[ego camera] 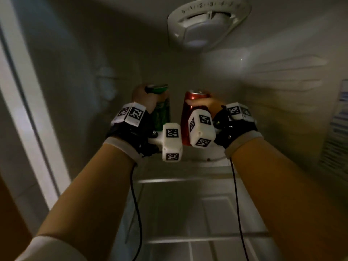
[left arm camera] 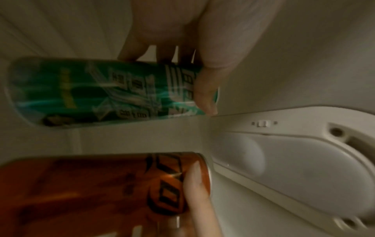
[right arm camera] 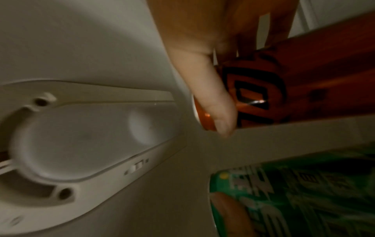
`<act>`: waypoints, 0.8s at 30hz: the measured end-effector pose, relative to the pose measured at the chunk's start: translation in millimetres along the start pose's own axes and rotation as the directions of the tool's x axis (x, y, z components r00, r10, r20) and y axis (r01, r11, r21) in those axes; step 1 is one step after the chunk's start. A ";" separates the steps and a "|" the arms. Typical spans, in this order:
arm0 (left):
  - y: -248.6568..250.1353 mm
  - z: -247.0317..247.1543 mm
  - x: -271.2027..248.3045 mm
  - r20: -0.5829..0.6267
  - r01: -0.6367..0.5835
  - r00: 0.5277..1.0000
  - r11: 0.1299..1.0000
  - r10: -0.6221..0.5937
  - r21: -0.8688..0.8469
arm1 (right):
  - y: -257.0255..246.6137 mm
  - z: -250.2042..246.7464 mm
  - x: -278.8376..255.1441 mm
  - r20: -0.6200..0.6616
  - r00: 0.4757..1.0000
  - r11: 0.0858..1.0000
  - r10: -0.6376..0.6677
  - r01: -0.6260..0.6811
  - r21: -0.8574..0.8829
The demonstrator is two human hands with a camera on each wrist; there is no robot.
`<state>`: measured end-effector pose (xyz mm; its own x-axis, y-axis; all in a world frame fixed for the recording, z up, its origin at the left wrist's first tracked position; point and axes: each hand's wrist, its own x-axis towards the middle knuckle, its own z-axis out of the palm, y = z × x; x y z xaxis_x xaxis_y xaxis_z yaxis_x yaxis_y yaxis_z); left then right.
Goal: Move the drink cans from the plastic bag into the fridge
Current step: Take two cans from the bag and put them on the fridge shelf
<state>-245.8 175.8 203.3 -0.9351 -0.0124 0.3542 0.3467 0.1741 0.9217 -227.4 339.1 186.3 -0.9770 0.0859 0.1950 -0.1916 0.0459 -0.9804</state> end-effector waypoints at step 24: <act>-42.5 -5.8 23.6 0.049 0.149 0.987 0.987 -0.152 0.063 | 31.0 21.1 52.2 0.191 0.980 0.992 0.052 -0.029 -0.126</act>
<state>-282.1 162.4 173.5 -0.9793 0.0094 0.2021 0.1988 0.2318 0.9522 -286.4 324.0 165.4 -0.9855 -0.1039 0.1342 -0.1504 0.1681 -0.9742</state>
